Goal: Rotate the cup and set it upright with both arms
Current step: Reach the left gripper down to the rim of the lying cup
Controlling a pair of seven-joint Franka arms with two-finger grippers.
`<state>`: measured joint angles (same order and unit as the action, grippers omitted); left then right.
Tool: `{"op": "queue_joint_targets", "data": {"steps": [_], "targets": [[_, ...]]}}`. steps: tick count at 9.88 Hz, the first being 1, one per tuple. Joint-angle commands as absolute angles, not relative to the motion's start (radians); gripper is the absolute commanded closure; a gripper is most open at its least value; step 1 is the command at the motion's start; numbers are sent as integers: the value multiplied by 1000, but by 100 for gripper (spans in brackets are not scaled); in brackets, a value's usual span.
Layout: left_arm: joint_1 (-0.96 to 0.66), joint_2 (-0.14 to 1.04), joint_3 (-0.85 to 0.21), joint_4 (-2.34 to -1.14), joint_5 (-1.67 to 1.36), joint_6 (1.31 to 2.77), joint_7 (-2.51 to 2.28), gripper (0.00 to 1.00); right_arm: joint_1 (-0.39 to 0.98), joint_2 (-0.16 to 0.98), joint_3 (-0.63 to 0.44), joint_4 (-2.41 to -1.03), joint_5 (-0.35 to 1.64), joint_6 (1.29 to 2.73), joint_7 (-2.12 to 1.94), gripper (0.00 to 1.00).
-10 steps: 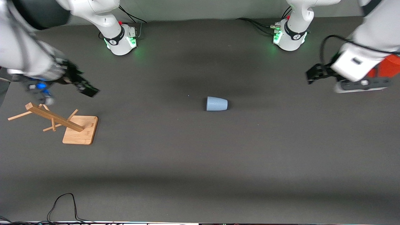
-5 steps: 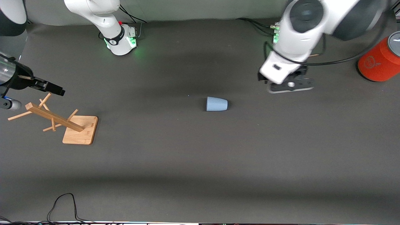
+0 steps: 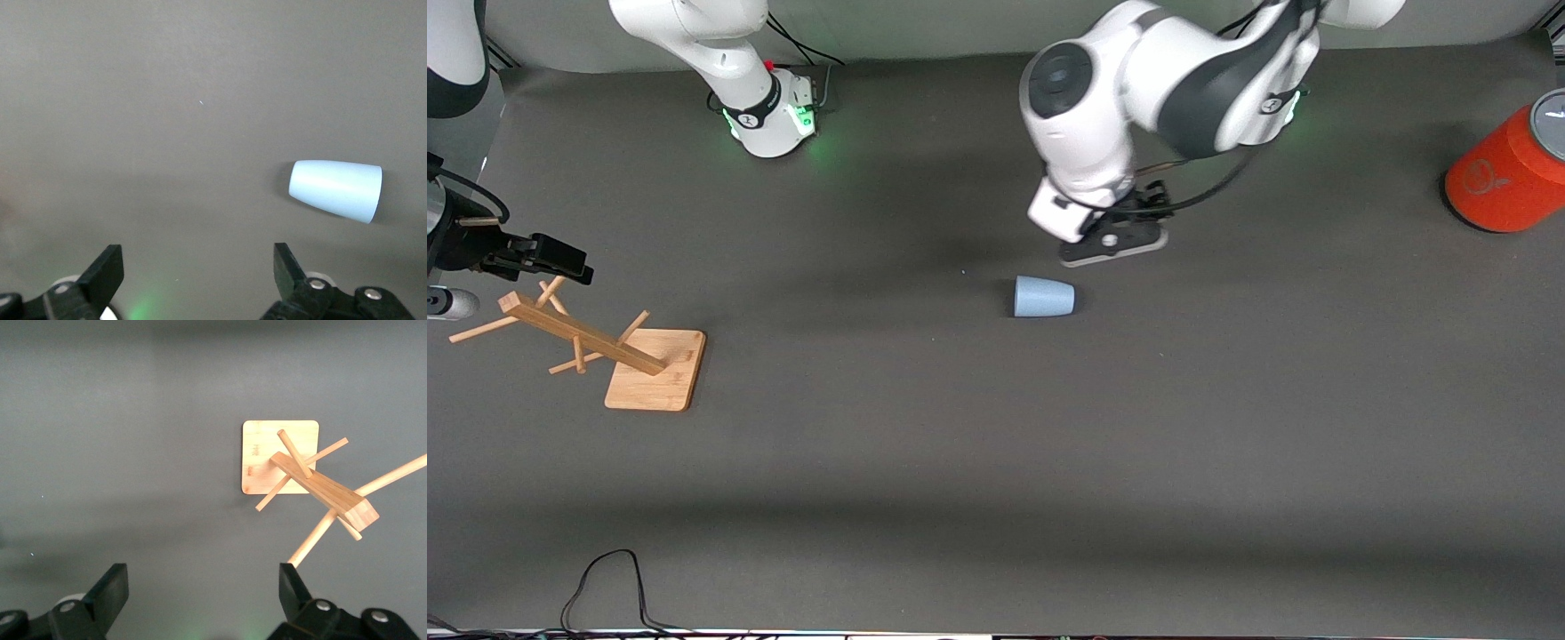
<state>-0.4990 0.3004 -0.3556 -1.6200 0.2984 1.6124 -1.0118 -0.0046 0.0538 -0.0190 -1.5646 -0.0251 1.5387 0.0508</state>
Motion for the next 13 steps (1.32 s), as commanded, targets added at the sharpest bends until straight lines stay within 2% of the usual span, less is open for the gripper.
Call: {"op": "queue_joint_targets", "data": {"steps": [1, 4, 7, 11, 12, 13], "targets": [[-589, 421, -342, -1530, 389, 1608, -1147, 0, 8, 40, -28, -1585, -35, 1581, -35, 0], [-722, 618, -338, -1404, 478, 1589, -1288, 0, 9, 34, -34, -1586, -35, 1594, -69, 0], [-798, 767, -331, -1290, 573, 1594, -1389, 0, 27, 31, -40, -1588, -35, 1594, -67, 0], [-813, 863, -324, -1275, 643, 1609, -1410, 2, 28, 34, -46, -1586, -34, 1594, -67, 0], [-815, 870, -304, -1275, 649, 1611, -1408, 6, 29, 34, -45, -1586, -34, 1595, -67, 0], [-819, 876, -302, -1264, 649, 1611, -1408, 19, 29, 38, -44, -1583, -31, 1598, -67, 0]]}}
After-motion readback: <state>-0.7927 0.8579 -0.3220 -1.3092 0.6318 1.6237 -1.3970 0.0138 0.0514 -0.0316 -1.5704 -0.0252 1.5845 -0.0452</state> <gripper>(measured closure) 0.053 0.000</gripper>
